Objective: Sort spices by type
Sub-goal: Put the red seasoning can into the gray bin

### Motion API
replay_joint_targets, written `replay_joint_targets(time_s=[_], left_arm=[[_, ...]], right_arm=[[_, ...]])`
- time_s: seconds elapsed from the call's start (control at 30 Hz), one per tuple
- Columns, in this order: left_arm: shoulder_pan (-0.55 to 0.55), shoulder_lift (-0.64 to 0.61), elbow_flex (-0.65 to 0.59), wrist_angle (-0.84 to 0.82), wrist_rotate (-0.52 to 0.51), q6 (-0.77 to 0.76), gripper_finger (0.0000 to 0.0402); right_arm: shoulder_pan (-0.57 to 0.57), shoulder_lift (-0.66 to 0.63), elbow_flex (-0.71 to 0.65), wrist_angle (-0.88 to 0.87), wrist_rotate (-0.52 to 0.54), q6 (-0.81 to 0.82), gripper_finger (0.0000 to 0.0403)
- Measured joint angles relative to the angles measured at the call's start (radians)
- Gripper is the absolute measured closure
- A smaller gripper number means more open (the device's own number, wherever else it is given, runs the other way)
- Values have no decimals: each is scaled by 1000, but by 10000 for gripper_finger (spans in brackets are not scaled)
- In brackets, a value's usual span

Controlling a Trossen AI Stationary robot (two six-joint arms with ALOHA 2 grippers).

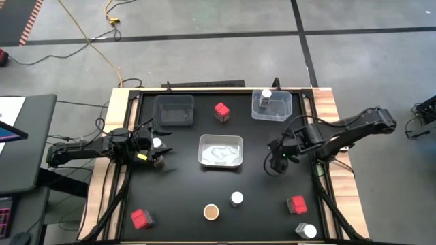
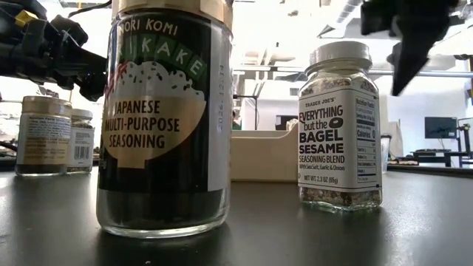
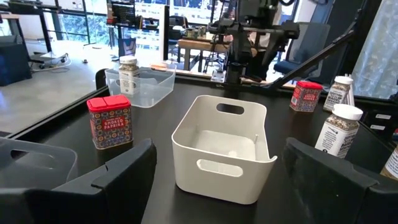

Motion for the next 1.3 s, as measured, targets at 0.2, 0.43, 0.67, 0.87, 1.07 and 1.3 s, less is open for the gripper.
replay_joint_targets(time_s=[0.2, 0.43, 0.67, 0.87, 1.07, 1.3], left_arm=[[0, 0, 0, 0, 0, 1, 68], [0, 0, 0, 14, -21, 275, 68], [0, 0, 0, 16, -23, 553, 68], [0, 0, 0, 16, -19, 389, 68], [0, 0, 0, 18, -18, 177, 68], [0, 0, -2, 56, -21, -8, 68]], right_arm=[[30, -12, -16, -40, 0, 151, 44], [34, 5, -17, -33, 0, 167, 44], [30, 33, -17, 6, 0, 166, 44], [27, 47, -17, 65, 0, 166, 44], [27, 59, -17, 114, 0, 167, 44], [21, 91, -17, 134, 0, 167, 44]])
